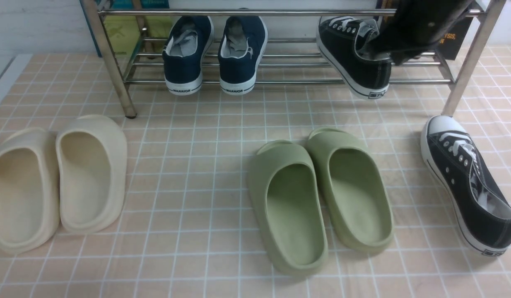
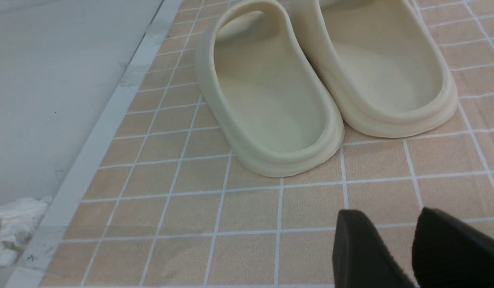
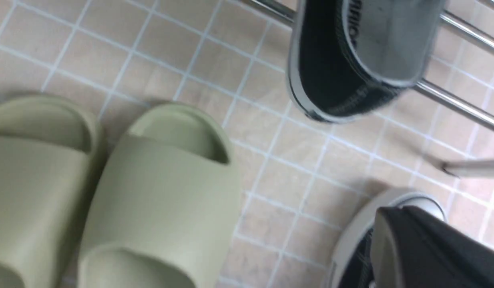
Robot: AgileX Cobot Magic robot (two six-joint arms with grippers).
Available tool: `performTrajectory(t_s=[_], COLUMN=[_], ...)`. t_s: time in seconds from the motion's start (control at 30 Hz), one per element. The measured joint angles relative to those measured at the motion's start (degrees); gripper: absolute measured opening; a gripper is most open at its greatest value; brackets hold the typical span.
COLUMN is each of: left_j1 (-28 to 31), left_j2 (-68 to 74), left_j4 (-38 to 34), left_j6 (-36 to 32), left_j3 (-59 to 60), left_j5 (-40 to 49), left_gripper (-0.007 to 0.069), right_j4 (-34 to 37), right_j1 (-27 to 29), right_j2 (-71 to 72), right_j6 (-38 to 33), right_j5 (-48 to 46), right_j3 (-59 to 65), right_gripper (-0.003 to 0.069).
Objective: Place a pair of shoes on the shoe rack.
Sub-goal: Use the right arm to grab the shoe closest to it
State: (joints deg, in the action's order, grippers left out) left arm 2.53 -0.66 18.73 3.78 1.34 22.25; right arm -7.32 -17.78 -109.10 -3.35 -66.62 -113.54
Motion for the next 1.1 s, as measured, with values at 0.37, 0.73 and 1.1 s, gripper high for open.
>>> performTrajectory(t_s=[0.37,0.73,1.1], left_j1=[0.0,0.0,0.0], left_j2=[0.0,0.0,0.0], left_j4=[0.0,0.0,0.0], left_j6=[0.0,0.0,0.0], left_j3=[0.0,0.0,0.0], left_j5=[0.0,0.0,0.0], left_gripper=[0.0237,0.0237,0.0237], right_j4=[-0.5,-5.3,-7.8], right_j1=[0.0,0.1,4.6], right_j2=[26.6,25.8,14.1], right_j6=[5.2,16.2,20.7], right_j5=[4.3,14.9,20.7], right_j3=[37.8,56.2,56.5], right_gripper=[-0.0011,0.0184,0.0419])
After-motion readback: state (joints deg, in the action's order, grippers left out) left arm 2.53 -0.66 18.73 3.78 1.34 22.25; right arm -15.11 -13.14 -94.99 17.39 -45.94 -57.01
